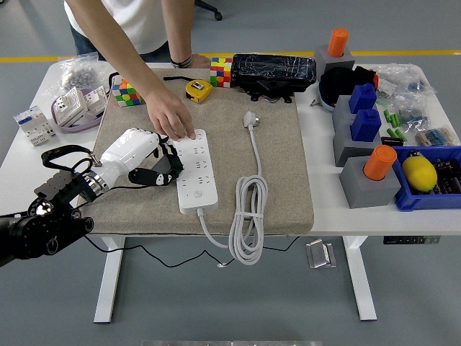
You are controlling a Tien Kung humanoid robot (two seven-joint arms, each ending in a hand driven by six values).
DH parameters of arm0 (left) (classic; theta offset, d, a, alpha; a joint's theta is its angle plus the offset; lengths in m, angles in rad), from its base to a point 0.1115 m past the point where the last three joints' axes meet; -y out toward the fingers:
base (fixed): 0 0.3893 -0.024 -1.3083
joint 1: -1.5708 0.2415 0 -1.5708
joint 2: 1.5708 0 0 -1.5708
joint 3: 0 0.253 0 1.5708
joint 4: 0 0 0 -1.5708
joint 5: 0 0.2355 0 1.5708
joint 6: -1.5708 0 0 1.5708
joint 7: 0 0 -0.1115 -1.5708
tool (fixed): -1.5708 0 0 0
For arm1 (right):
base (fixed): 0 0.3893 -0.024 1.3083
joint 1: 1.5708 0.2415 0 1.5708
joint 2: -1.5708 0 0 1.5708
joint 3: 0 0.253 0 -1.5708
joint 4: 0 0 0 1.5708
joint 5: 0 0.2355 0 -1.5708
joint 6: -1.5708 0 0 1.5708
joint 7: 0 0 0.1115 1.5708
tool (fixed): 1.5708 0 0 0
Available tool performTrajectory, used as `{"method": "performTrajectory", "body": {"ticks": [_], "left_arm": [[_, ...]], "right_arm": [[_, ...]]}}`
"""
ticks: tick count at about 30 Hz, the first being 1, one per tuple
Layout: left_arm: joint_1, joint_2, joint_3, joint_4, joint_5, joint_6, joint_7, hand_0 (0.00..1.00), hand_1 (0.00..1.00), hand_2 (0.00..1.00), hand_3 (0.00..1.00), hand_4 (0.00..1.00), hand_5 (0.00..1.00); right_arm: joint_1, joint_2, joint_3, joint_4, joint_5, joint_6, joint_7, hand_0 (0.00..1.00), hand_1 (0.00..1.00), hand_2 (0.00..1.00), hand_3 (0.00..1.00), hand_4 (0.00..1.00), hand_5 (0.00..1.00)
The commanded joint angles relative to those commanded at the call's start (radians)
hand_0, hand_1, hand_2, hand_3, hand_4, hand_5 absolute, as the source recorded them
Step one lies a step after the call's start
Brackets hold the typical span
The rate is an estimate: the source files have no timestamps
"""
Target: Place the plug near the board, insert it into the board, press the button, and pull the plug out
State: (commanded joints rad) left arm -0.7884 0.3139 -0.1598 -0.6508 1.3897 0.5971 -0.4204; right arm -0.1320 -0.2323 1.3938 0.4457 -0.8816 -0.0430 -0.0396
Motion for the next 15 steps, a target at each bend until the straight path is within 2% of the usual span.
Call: {"method": "performTrajectory", "body": {"ticks": [3,4,9,10,15], "left_arm": [[0.001,0.0,-0.002,0.002,0.001,-0.009,0.009,0.479,0.467,0.542,0.578,0.645,0.002],[0.002,0.001,-0.003,0.002,0.002,-0.011,0.012,0.564,0.574,0.608,0.606,0.694,0.002],[0.001,0.003,-0.012,0.003,0.002,-0.021,0.021,0.564,0.574,0.608,0.606,0.694,0.002],[0.001,0.003,-0.012,0.002,0.001,-0.022,0.022,0.645,0.691,0.674,0.663,0.87,0.059],[0.003,0.005,-0.015,0.002,-0.005,-0.024,0.024,0.645,0.691,0.674,0.663,0.87,0.059]], "right_arm": [[-0.001,0.0,0.0,0.001,-0.001,0.0,0.0,0.62,0.68,0.654,0.565,0.975,0.586],[-0.001,0.0,0.0,0.002,-0.001,0.0,0.0,0.619,0.68,0.655,0.566,0.976,0.586],[-0.001,-0.001,0.0,0.001,-0.001,0.0,0.0,0.619,0.68,0.655,0.566,0.976,0.586],[-0.001,0.0,0.0,0.001,-0.001,0.0,-0.001,0.619,0.68,0.655,0.566,0.976,0.587],[0.0,0.001,0.002,0.003,-0.002,0.0,-0.001,0.619,0.68,0.655,0.566,0.976,0.587]]}}
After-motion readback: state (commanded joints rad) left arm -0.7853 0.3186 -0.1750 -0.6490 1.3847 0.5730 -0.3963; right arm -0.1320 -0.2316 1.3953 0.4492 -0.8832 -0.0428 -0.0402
